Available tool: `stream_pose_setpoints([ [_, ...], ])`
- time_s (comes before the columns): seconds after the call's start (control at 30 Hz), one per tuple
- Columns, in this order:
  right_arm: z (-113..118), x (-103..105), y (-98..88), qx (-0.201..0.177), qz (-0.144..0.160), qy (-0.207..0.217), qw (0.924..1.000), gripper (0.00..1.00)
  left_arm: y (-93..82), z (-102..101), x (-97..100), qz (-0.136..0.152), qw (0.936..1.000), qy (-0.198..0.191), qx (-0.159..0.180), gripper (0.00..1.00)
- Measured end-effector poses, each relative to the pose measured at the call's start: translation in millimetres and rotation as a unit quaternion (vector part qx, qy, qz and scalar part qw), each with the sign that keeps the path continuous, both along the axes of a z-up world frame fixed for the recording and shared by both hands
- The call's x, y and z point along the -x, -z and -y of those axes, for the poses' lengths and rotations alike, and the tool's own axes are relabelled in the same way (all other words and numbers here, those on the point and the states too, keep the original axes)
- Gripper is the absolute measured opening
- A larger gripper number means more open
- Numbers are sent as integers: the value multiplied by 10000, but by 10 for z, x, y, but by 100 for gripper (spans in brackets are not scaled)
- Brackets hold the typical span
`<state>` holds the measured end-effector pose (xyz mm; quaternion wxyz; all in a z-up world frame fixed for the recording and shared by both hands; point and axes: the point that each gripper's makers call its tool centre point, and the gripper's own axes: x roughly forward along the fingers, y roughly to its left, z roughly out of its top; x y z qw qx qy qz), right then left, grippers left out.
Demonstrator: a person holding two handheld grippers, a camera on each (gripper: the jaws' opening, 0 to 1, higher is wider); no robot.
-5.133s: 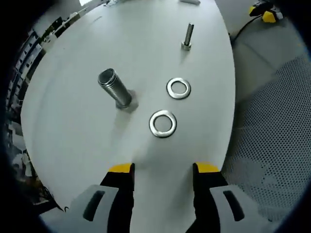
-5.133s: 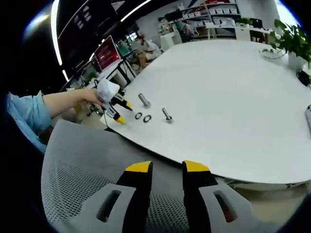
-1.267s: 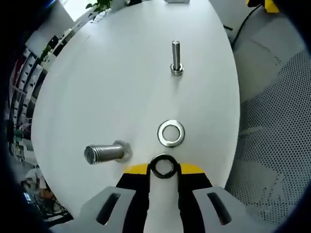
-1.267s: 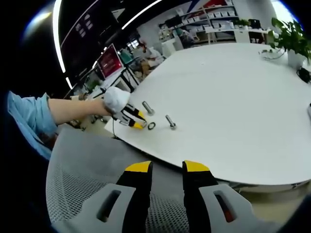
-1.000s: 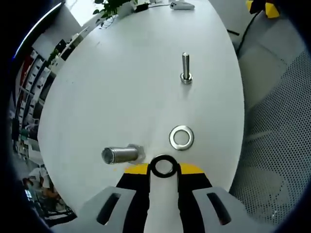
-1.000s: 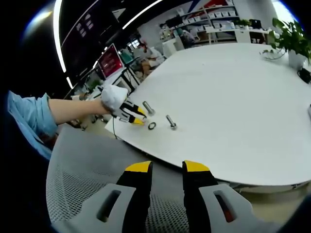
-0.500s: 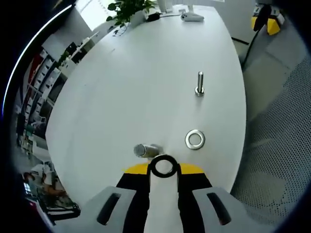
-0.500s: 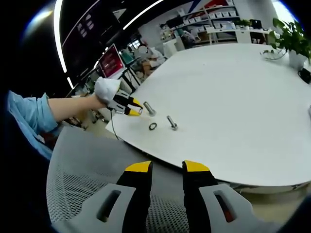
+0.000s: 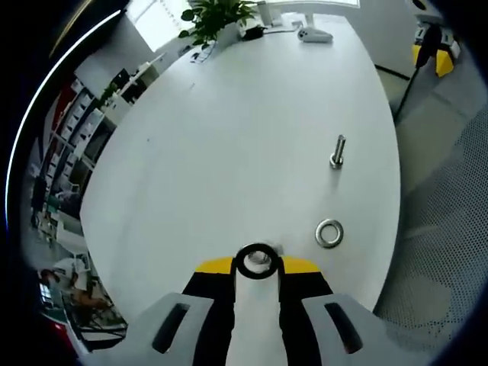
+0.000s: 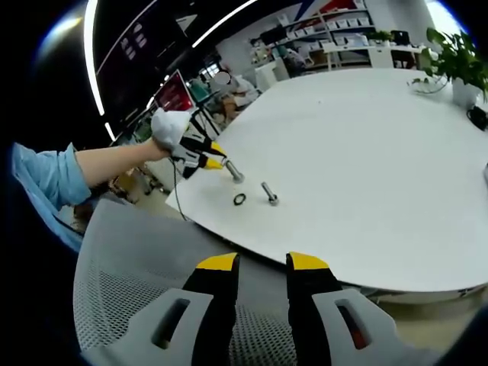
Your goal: Place the washer onto the threaded stud by aligning its center hole with the stud, sliding it down to the base, and recovering from edge contact or off-axis alignment until the washer reaches the visible bottom stop.
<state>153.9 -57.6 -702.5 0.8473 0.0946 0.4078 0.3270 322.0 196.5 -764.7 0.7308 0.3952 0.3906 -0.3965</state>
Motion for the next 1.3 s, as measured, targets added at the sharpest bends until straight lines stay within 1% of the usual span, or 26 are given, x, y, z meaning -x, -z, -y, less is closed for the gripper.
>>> stream_pose_setpoints([
  [0.2, 2, -5, -7, -37, 4, 41, 10000, 27, 43, 30, -29, -147, 9999, -32, -34, 18],
  [0.23, 1, -5, -7, -35, 4, 38, 10000, 27, 66, 20, -21, -208, 9997, -32, -82, 18],
  [0.4, -5, -2, -6, -36, -4, 17, 10000, 27, 119, 17, -16, -321, 9993, 16, -173, 18],
  [0.53, -8, -3, -6, -37, -9, 11, 10000, 27, 151, 19, -29, -489, 9986, -10, -209, 18],
  [0.6, -10, -1, -5, -30, -13, -4, 10000, 27, 198, 14, -44, -566, 9980, -1, -289, 18],
  [0.7, -9, -2, -3, -20, -21, -18, 10000, 27, 249, 15, -18, -687, 9968, 31, -407, 18],
  [0.83, -8, 1, -1, -16, -35, -12, 10000, 27, 317, 35, -19, -771, 9959, 56, -464, 18],
  [0.9, -6, 1, 1, -12, -38, -5, 10000, 27, 378, 32, -6, -826, 9951, 66, -540, 18],
  [0.93, -5, 1, 1, -13, -39, -3, 10000, 27, 403, 32, -14, -768, 9951, 138, -611, 18],
  [0.97, -3, -1, 1, -14, -40, 5, 10000, 27, 426, 32, -1, -789, 9948, 145, -631, 18],
  [1.13, 6, -5, -3, -41, -30, 58, 10000, 27, 490, 49, 45, -988, 9930, 108, -647, 18],
  [1.2, 8, -8, -4, -48, -26, 72, 10000, 27, 507, 50, 62, -995, 9927, 112, -675, 18],
  [1.3, 8, -7, -5, -57, -23, 78, 10000, 27, 535, 53, 109, -1098, 9915, 96, -690, 18],
])
